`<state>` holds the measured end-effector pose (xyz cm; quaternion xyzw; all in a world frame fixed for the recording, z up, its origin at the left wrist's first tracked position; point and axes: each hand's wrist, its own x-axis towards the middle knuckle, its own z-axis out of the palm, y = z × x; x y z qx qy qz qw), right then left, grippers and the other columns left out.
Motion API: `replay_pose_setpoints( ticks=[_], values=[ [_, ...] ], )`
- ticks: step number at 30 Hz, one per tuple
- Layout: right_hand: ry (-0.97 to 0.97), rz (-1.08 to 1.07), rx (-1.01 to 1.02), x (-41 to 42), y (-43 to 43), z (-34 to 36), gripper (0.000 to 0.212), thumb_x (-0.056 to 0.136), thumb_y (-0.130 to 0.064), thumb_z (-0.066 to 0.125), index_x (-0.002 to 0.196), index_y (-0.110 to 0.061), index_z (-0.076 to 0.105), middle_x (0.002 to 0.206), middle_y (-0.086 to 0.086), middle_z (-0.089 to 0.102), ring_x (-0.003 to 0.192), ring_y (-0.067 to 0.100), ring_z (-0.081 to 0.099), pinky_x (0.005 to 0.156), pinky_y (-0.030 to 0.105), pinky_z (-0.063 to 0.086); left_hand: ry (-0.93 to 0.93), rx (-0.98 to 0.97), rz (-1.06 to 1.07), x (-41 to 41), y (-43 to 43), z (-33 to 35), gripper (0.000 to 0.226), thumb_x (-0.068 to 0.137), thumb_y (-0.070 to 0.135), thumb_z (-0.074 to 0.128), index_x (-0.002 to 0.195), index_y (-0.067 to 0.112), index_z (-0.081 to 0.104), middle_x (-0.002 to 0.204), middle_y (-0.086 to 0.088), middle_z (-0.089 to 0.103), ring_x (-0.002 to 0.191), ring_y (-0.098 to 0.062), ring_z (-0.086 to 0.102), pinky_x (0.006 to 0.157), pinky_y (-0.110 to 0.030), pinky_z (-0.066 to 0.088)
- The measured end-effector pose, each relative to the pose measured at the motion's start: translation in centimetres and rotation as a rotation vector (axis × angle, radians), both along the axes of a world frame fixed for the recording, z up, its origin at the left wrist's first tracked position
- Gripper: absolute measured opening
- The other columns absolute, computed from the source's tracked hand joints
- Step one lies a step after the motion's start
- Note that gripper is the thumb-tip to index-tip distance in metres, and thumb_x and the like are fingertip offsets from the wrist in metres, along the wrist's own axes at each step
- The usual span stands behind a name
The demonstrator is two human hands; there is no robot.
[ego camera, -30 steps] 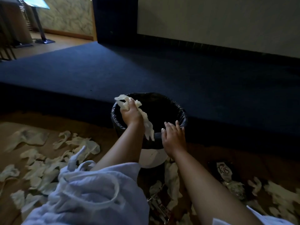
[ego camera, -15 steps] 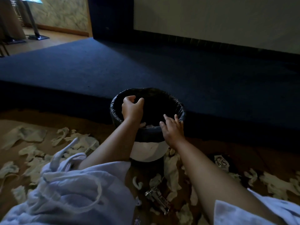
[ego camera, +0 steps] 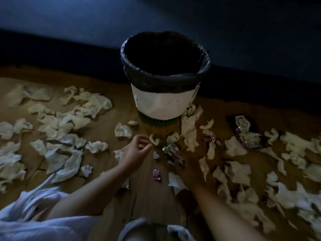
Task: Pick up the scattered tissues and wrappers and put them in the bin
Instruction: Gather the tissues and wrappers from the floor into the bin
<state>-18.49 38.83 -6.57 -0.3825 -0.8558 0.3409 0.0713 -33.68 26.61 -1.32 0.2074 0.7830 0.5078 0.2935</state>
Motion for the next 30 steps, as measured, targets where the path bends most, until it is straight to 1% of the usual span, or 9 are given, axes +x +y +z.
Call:
replay_pose_setpoints(
  ticks=[3,5,7,9,12,15,18,22,30],
  values=[
    [-0.3,0.17,0.229,2.5,-3.3,-3.2,0.045,0.083,-0.043,0.057,0.125,-0.026,0.053,0.135,0.007,0.044,0.127,0.027,0.04,0.104,0.037,0.037,0.186,-0.414,-0.036,-0.5,-3.5,-3.8,0.052,0.081,0.031,0.068,0.127,0.025,0.046,0.126,-0.002,0.052,0.114,-0.018,0.05,0.091,-0.032,0.043],
    [-0.341,0.164,0.216,3.4,-4.7,-4.5,0.05,0.08,-0.038,0.061,0.128,-0.03,0.051,0.136,0.008,0.044,0.127,0.029,0.04,0.104,0.038,0.038,0.229,-0.747,-0.128,-1.0,-5.3,-5.0,0.07,0.077,0.041,0.069,0.137,0.035,0.033,0.146,-0.006,0.03,0.131,-0.028,0.032,0.104,-0.047,0.034],
    [-0.312,0.162,0.144,3.5,-5.0,-5.4,0.046,0.085,-0.023,0.059,0.129,-0.031,0.05,0.136,0.005,0.044,0.128,0.024,0.041,0.106,0.036,0.037,0.147,-0.885,-0.224,-1.4,-6.6,-5.8,0.083,0.075,0.038,0.072,0.142,0.037,0.022,0.152,-0.007,0.01,0.137,-0.035,0.019,0.107,-0.053,0.031],
    [-0.21,0.182,0.128,2.7,-4.3,-5.4,0.043,0.085,-0.013,0.057,0.126,-0.029,0.054,0.131,0.0,0.05,0.126,0.02,0.044,0.107,0.033,0.036,0.131,-0.909,-0.274,-1.4,-7.7,-6.5,0.083,0.077,0.026,0.072,0.143,0.034,0.022,0.151,-0.008,0.01,0.134,-0.034,0.023,0.102,-0.044,0.04],
    [0.038,0.077,0.166,0.4,-2.3,-4.3,0.028,0.084,-0.007,0.058,0.109,-0.017,0.066,0.118,0.005,0.062,0.114,0.023,0.055,0.097,0.027,0.039,0.279,-0.827,-0.263,-1.4,-8.9,-7.5,0.055,0.085,0.011,0.06,0.135,0.021,0.04,0.139,-0.012,0.037,0.12,-0.029,0.044,0.092,-0.033,0.047],
    [0.182,-0.212,0.037,-2.1,-0.5,-2.4,0.026,0.09,-0.012,0.056,0.113,-0.002,0.062,0.116,0.018,0.061,0.11,0.031,0.056,0.092,0.033,0.043,0.185,-0.648,-0.211,-1.8,-9.1,-6.7,0.03,0.087,0.013,0.061,0.116,0.01,0.057,0.117,-0.01,0.056,0.099,-0.021,0.055,0.075,-0.026,0.048],
    [0.098,-0.283,-0.049,-3.2,1.8,-2.2,0.029,0.091,-0.017,0.057,0.111,0.003,0.063,0.119,0.021,0.06,0.114,0.035,0.053,0.099,0.035,0.038,0.04,-0.416,-0.158,-2.0,-8.5,-5.6,0.023,0.079,0.015,0.071,0.101,0.015,0.063,0.104,-0.005,0.062,0.093,-0.019,0.061,0.079,-0.035,0.054],
    [-0.179,-0.116,-0.032,-2.8,3.4,-4.2,0.028,0.086,-0.022,0.063,0.104,-0.002,0.069,0.125,0.018,0.055,0.122,0.035,0.046,0.106,0.041,0.031,0.051,-0.338,-0.22,-1.6,-7.3,-4.8,0.013,0.079,0.021,0.071,0.088,0.022,0.06,0.099,0.0,0.056,0.085,-0.013,0.058,0.062,-0.018,0.048],
    [-0.071,-0.134,-0.133,-1.0,1.0,-4.2,0.023,0.082,-0.017,0.068,0.101,-0.005,0.07,0.111,0.015,0.065,0.104,0.027,0.06,0.088,0.029,0.043,-0.253,-0.1,-0.119,-1.4,-5.2,-3.2,0.012,0.08,0.011,0.067,0.09,0.008,0.061,0.086,-0.008,0.064,0.076,-0.016,0.064,0.066,-0.027,0.053]
  ],
)
